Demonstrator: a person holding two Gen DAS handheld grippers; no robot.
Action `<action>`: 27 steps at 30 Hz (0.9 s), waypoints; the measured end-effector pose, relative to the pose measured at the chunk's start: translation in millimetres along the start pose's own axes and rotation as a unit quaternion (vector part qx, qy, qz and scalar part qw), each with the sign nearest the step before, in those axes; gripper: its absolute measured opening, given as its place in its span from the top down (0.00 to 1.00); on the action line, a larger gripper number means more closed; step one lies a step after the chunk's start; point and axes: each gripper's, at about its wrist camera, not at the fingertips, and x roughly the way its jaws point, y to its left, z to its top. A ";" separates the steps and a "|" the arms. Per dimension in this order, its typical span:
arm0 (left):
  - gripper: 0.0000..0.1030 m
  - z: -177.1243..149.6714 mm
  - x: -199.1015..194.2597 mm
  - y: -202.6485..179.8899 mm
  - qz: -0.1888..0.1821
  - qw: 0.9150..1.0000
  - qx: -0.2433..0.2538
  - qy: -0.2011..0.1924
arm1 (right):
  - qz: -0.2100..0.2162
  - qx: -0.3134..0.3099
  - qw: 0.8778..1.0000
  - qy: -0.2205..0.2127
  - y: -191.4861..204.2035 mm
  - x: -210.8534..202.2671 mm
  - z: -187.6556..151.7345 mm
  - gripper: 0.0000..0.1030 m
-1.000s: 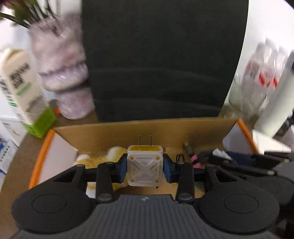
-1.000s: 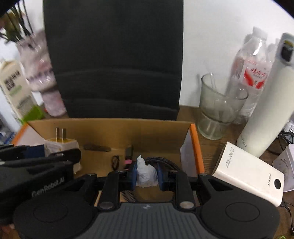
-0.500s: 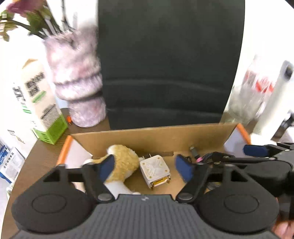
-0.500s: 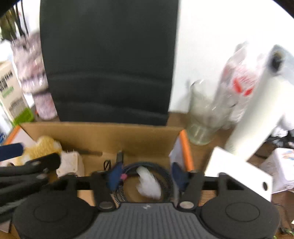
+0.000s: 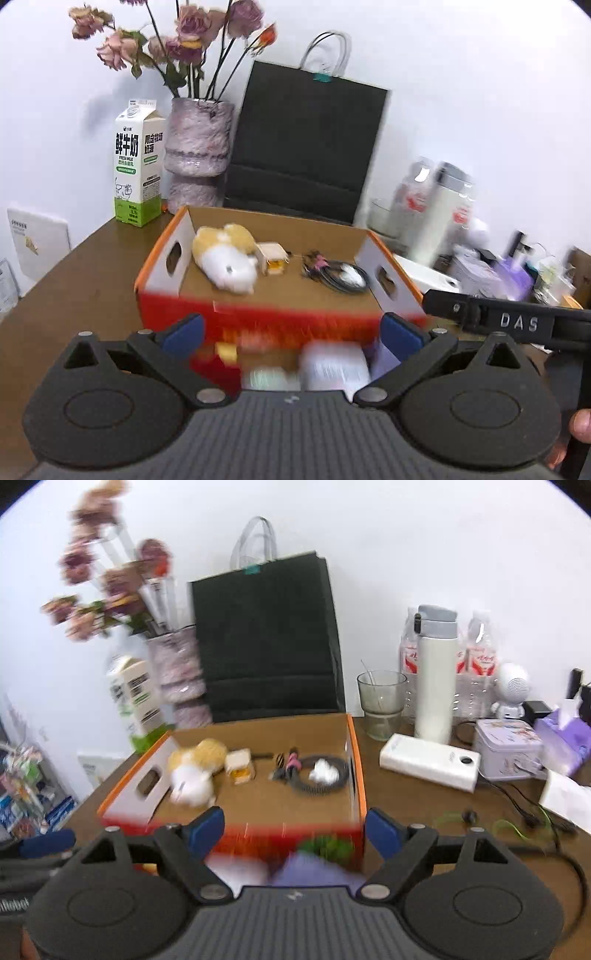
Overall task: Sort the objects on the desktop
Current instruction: 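Lower the adapter into the box with the left tool while the right tool drops the tissue there, then move both tools back over the table toward the white bottle cap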
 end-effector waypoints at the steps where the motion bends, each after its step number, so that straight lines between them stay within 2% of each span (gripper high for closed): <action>1: 0.00 -12.8 -9.6 -0.8 0.005 1.000 0.003 -0.001 | -0.008 -0.012 1.000 -0.021 1.3 -14.7 -18.3 0.18; 5: 0.00 -54.1 -39.5 -4.8 0.016 0.999 0.050 -0.016 | -0.019 -0.031 0.999 -0.035 2.3 -55.7 -79.8 0.15; 8: 0.00 -79.8 -63.2 -7.6 0.029 0.994 0.081 -0.064 | -0.012 -0.004 1.000 -0.019 -3.4 -77.6 -116.1 0.15; 9: 0.00 -88.5 -68.3 -6.7 0.036 0.993 0.089 -0.063 | -0.010 0.001 1.000 -0.013 -3.3 -83.1 -125.1 0.16; 14: 0.00 -124.3 -81.3 3.4 0.020 0.996 0.086 -0.029 | -0.013 -0.007 1.000 -0.006 1.9 -108.8 -172.3 0.15; 16: 0.00 -134.0 -80.8 5.4 0.033 0.996 0.085 -0.022 | -0.016 -0.010 1.000 -0.012 1.5 -111.5 -179.4 0.13; 19: 0.00 -141.8 -73.8 8.2 0.027 0.997 0.077 0.000 | -0.008 0.022 1.000 -0.004 -4.2 -106.9 -181.9 0.12; 22: 0.00 -144.4 -64.8 8.5 0.037 0.996 0.074 0.026 | -0.010 0.020 1.000 -0.005 -4.5 -104.0 -182.3 0.12; 27: 0.00 -147.4 -61.0 8.6 0.032 0.996 0.071 0.037 | -0.015 0.039 0.999 0.009 -8.4 -96.9 -181.1 0.12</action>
